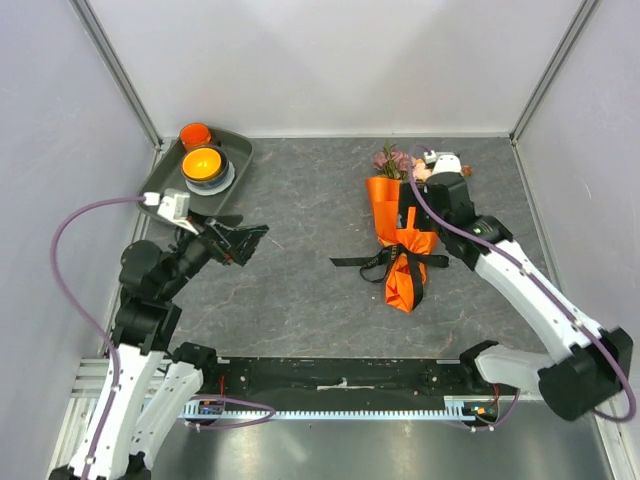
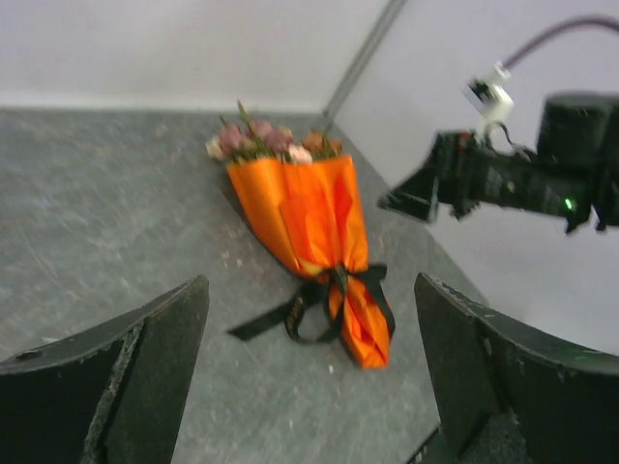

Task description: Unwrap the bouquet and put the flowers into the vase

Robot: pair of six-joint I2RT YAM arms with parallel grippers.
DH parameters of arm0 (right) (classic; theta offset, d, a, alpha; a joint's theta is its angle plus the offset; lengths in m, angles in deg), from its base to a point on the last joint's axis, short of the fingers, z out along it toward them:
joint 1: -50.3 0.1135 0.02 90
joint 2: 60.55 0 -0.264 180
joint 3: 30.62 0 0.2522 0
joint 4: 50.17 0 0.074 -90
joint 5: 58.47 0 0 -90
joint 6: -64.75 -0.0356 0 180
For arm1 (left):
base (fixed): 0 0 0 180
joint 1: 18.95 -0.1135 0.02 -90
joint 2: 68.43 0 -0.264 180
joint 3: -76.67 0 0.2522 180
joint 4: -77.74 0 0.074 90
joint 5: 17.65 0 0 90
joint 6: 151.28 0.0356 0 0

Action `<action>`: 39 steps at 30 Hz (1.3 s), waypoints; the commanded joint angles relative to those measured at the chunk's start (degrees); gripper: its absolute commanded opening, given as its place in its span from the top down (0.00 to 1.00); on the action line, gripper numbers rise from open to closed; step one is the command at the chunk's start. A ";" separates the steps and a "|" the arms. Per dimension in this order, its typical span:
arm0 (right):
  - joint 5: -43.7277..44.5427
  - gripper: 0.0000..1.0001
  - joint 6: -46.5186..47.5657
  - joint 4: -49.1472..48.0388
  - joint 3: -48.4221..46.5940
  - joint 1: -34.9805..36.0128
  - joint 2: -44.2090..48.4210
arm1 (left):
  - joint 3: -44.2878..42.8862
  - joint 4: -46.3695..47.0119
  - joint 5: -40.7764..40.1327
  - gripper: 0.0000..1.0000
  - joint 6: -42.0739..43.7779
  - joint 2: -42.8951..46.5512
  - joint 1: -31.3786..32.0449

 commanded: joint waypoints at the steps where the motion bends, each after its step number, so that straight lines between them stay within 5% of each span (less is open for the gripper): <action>1: -6.79 0.02 -2.38 -2.14 -2.07 0.19 -7.33 | 1.88 -0.25 14.59 0.09 -1.31 -5.67 -0.14; 10: -6.51 0.02 -8.62 -7.67 1.26 -9.55 -12.36 | 11.98 2.89 21.65 0.11 -4.89 -8.67 1.00; 12: -8.28 0.02 -9.85 -8.64 3.71 -15.00 -10.43 | 14.18 5.80 21.84 0.20 -6.13 -10.33 3.10; 17: -11.00 0.02 -11.52 -9.97 7.85 -18.18 -7.17 | 15.42 15.73 15.96 0.20 -7.37 -17.00 12.40; 22: -17.42 0.02 -11.79 -11.11 12.95 -17.65 -3.40 | 9.55 22.24 13.23 0.23 -4.92 -37.29 19.71; 27: -20.04 0.02 -9.51 -6.20 17.44 -17.30 4.16 | -4.95 20.50 14.01 0.38 0.26 -55.58 22.71; 33: -24.81 0.20 -10.38 -2.94 21.31 -14.76 8.56 | -16.74 18.54 15.07 0.45 2.99 -69.04 23.06; 39: -23.75 0.41 -9.33 -3.46 21.75 -11.24 6.11 | -9.29 33.89 14.36 0.46 3.71 -70.72 23.77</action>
